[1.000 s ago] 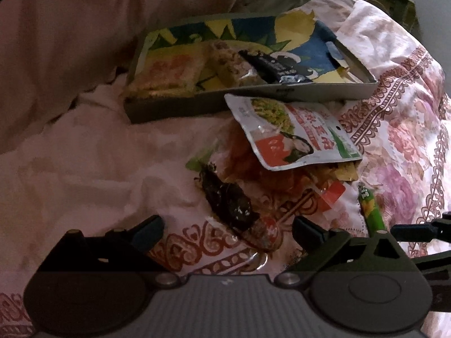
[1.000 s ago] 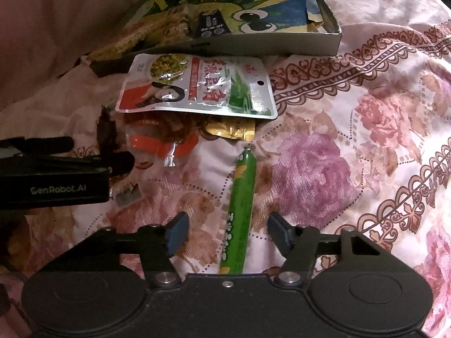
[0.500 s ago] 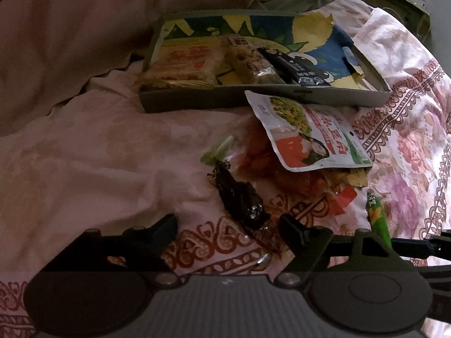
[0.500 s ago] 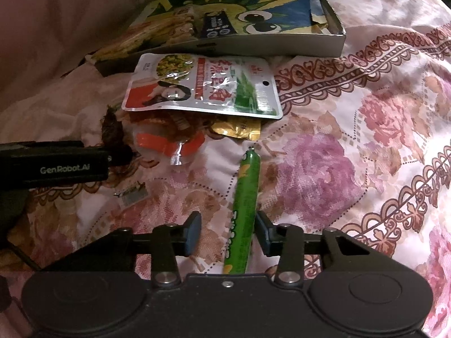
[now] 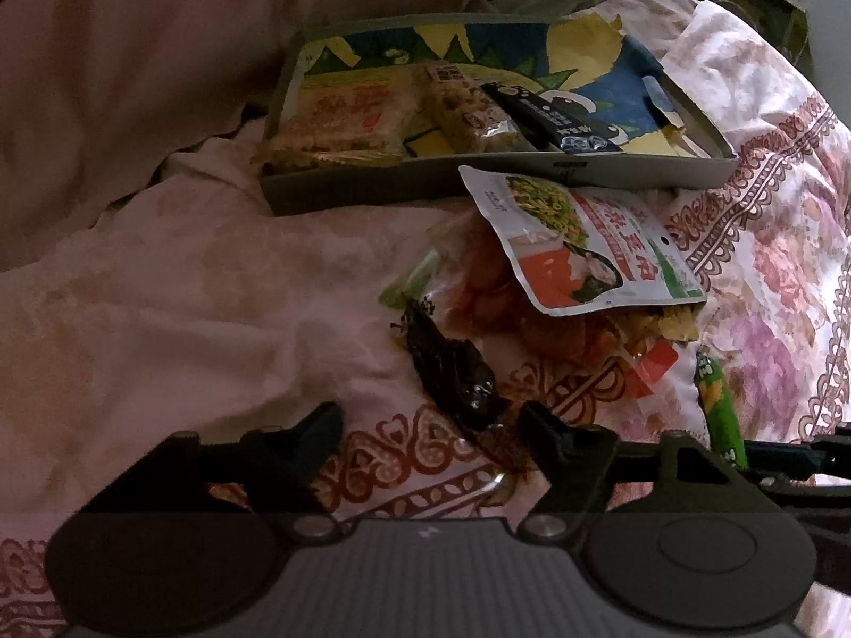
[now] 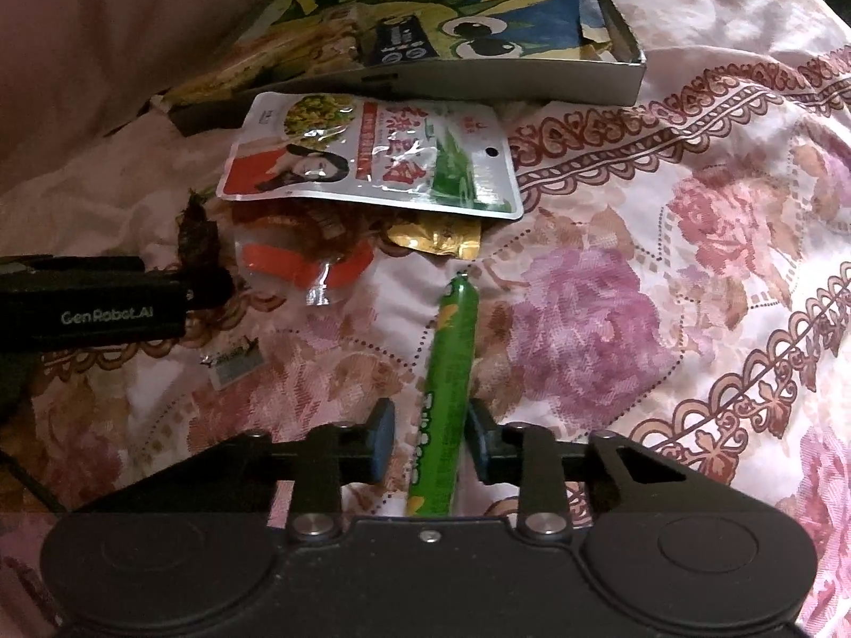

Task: Organize snacks
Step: 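Close left tool on dark jerky pack while right tool closes on green sausage stick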

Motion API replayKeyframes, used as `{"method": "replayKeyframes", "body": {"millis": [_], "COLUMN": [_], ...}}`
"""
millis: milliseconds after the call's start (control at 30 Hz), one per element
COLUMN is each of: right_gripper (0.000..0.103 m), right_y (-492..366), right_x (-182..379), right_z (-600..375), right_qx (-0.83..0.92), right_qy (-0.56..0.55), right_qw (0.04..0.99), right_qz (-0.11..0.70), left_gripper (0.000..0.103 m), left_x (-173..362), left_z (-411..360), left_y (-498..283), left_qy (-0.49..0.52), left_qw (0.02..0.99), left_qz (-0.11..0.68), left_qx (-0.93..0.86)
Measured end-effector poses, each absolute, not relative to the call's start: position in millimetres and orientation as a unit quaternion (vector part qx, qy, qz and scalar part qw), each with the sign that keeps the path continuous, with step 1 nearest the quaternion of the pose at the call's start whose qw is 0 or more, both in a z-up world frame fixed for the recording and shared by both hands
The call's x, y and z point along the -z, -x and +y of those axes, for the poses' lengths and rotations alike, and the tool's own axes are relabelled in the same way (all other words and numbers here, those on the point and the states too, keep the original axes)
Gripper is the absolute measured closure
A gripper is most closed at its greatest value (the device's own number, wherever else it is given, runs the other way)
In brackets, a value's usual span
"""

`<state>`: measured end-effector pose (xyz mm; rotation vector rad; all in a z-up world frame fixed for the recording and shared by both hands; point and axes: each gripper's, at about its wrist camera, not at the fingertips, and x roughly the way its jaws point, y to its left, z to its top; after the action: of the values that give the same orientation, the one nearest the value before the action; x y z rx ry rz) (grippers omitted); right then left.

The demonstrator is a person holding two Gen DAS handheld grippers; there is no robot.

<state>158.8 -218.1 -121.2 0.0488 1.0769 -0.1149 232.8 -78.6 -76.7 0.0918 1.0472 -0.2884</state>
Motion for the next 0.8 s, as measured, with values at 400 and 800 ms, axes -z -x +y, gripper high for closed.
{"method": "replayKeyframes", "body": {"millis": [400,800], "right_gripper": [0.084,0.083], "right_y": [-155,-157], "right_x": [118,120], "right_z": [-222,-217], "right_qx": [0.018,-0.005], "right_qy": [-0.086,-0.08], "right_qw": [0.856,0.86], "right_qz": [0.509,0.505], "left_gripper": [0.064,0.033], "left_x": [66,73], "left_z": [-55,-59], "left_y": [-228,-242], "left_qy": [0.004,0.011], "left_qw": [0.831,0.844], "left_qz": [0.536,0.521], "left_qx": [0.148,0.129]}}
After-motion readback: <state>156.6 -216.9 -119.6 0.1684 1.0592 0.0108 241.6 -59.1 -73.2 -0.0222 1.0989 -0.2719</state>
